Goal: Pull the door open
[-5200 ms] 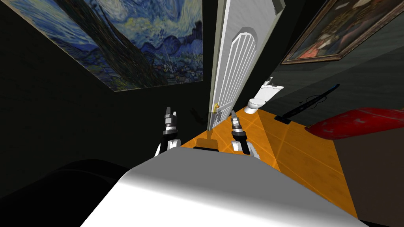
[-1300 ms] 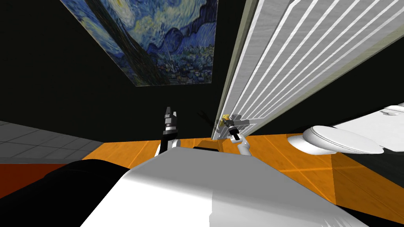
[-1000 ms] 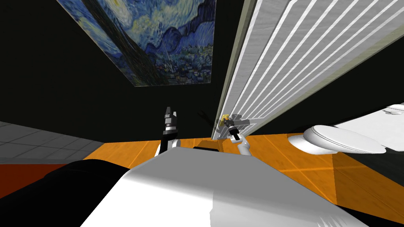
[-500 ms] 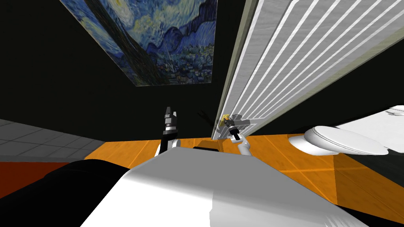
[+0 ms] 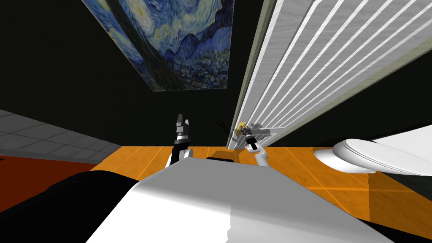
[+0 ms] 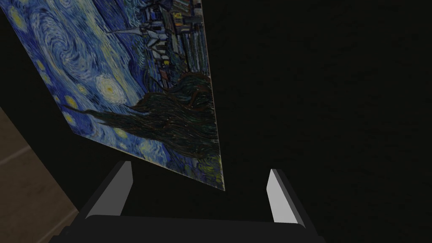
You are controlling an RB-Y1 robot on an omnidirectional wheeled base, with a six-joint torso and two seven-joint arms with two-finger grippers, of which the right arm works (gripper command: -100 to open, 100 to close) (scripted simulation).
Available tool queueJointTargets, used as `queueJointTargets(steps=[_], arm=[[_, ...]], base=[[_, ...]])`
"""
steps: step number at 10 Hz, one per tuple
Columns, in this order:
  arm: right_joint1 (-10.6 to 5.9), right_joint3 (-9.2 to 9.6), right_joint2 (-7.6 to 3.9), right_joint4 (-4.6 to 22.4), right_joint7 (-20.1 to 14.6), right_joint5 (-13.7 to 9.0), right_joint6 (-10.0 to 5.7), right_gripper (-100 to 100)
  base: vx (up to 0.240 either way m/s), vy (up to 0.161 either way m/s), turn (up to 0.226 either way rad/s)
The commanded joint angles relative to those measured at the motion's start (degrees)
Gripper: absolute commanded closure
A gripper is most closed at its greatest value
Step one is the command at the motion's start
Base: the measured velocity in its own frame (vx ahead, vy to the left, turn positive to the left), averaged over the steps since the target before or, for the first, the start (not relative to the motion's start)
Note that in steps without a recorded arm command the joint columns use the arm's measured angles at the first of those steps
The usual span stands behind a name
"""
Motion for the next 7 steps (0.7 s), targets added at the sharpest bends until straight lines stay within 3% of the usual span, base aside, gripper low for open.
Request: queueJointTargets(steps=[1,7], arm=[[-0.13,0.01,0.16,0.47,-2.84,-1.18,-0.13,100],[-0.75,-0.62,-0.07,1.47,-10.25,-4.68,-0.14,100]], base=[[-0.065,-0.037,0.125],[-0.069,-0.042,0.105]])
